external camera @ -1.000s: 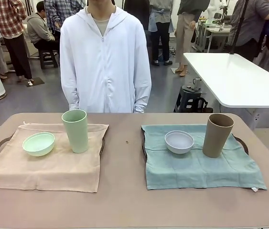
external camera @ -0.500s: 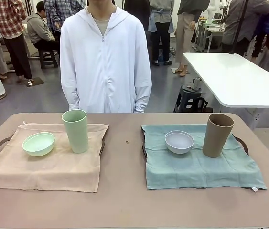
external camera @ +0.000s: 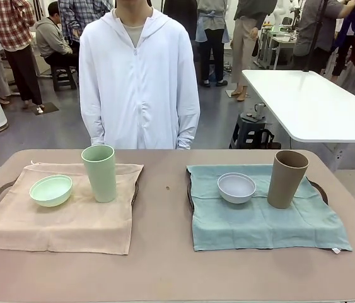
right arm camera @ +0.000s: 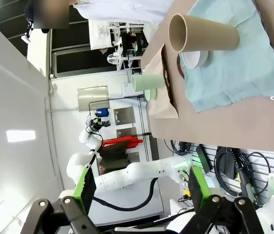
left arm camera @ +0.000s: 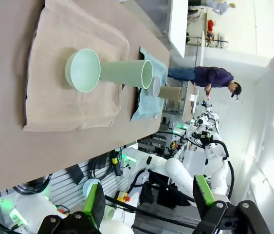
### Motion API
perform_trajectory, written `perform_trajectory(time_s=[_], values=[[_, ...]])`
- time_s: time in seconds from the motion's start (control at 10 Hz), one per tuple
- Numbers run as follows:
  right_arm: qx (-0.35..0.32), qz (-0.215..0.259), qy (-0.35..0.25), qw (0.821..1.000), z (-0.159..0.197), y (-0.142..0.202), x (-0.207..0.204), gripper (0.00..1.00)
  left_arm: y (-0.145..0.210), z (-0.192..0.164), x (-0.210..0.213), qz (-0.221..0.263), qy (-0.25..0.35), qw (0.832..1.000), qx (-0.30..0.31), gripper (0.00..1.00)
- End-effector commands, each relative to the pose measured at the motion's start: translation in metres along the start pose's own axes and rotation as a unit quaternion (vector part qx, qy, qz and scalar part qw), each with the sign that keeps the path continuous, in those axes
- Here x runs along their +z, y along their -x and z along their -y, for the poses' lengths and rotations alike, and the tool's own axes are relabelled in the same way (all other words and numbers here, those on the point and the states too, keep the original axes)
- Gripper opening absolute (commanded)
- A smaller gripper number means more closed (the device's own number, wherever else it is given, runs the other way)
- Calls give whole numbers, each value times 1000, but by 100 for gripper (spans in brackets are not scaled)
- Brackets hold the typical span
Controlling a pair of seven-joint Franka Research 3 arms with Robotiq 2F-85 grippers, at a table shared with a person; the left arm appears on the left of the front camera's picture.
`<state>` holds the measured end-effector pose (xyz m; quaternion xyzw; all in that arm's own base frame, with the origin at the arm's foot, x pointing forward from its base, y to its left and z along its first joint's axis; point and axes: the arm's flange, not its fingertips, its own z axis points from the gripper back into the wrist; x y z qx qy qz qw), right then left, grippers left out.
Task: Set up a tray with a mat and arrange the tableware.
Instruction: Place the Picnic Bowl and Reusable plastic cup back onto the Handle tray in front of the human's position.
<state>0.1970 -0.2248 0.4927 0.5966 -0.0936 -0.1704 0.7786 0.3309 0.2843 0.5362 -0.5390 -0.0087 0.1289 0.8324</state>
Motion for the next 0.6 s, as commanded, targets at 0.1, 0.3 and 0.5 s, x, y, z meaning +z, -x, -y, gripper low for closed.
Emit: perform_trajectory(time_s=[0.1,0.3,0.5], values=[[10,2,-12,1000,-2,-1,2,100,5,1,-1,1,5,1000,-4,96],[10,2,-12,1000,-2,-1,2,100,5,1,-1,1,5,1000,-4,96],[10,2,-12,1000,-2,-1,2,100,5,1,-1,1,5,1000,-4,96]])
